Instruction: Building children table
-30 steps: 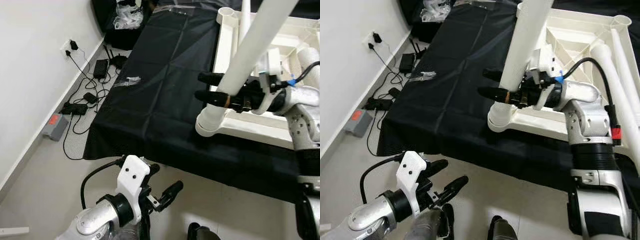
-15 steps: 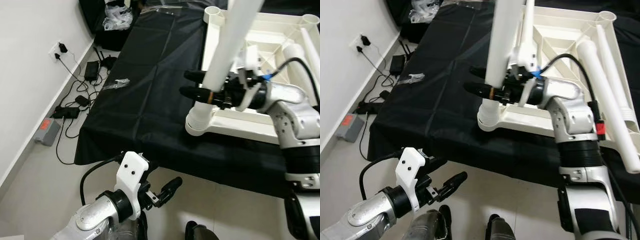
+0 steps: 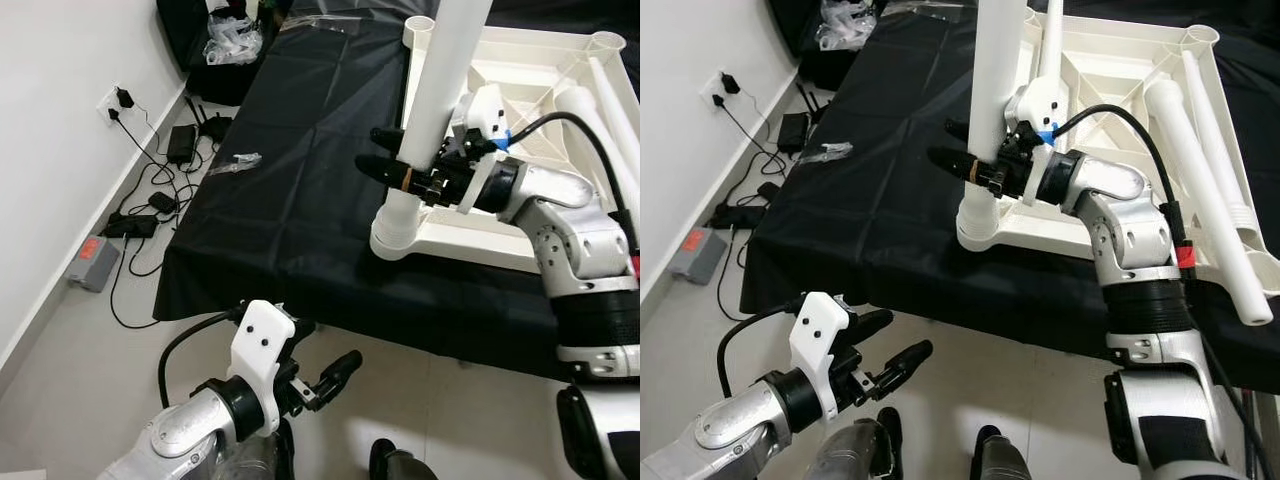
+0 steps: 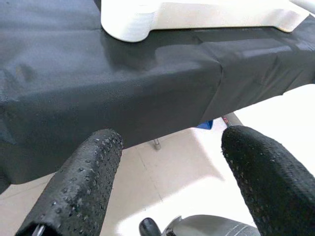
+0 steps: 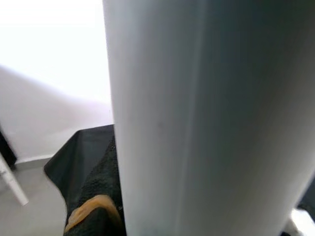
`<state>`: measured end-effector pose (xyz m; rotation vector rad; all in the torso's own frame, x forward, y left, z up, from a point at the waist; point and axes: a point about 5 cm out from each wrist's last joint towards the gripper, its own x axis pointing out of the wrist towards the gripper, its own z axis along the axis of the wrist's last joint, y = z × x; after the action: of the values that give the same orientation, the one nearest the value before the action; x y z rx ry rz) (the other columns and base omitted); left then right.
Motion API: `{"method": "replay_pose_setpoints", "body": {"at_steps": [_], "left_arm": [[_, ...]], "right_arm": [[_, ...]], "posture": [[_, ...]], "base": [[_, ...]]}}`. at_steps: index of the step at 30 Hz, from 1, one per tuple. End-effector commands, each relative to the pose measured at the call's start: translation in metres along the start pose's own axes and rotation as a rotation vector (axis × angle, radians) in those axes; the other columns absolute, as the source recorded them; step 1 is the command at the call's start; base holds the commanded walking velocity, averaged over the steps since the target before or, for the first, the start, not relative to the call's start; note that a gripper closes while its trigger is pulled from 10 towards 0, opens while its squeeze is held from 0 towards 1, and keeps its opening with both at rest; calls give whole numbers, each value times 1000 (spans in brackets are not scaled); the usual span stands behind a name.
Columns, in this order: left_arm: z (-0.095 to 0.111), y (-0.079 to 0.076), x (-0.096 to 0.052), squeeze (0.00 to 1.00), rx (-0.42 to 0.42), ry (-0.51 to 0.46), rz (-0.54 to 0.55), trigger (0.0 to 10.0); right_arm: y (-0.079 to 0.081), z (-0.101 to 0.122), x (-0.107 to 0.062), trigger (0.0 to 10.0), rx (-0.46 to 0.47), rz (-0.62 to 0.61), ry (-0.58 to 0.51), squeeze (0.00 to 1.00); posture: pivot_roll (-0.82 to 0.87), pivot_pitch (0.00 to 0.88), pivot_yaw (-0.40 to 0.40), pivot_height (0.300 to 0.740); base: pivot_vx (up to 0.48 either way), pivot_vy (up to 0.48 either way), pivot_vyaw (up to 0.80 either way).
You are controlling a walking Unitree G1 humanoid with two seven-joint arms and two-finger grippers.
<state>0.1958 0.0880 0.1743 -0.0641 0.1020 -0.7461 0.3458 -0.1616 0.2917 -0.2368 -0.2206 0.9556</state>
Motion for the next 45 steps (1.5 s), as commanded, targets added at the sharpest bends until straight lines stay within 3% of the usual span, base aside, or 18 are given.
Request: {"method": "replay_pose_setpoints", "body": {"at_steps": [1,14,24,29,33,45], "left_arm": [[-5,1,-1,0,-12,19,4,10000],[-5,3,-2,0,-4,22,3,10000],[-5,6,-1,0,1,21,3,10000],[-4,6,0,0,5,20,2,10000],[-3,8,-1,0,8,19,6,10000],[-3,9,-1,0,13,19,8,10000]], "right_arm": [[-2,-57,-12,10000,141,-137,231,0],[-9,-70,-18,10000,169,-390,229,0],[-4,-67,-16,10000,141,-448,169,0],[-4,-69,-14,10000,142,-493,184,0],[-12,-76,-13,10000,169,-633,215,0],[-18,-83,-14,10000,201,-786,237,0]], "posture": [[197,355,39,740],[201,355,41,740],[200,350,46,740],[201,349,45,740],[204,350,43,740],[206,353,39,740]], "base": [[0,0,0],[0,0,0],[0,0,0],[0,0,0],[0,0,0],[0,0,0]]}}
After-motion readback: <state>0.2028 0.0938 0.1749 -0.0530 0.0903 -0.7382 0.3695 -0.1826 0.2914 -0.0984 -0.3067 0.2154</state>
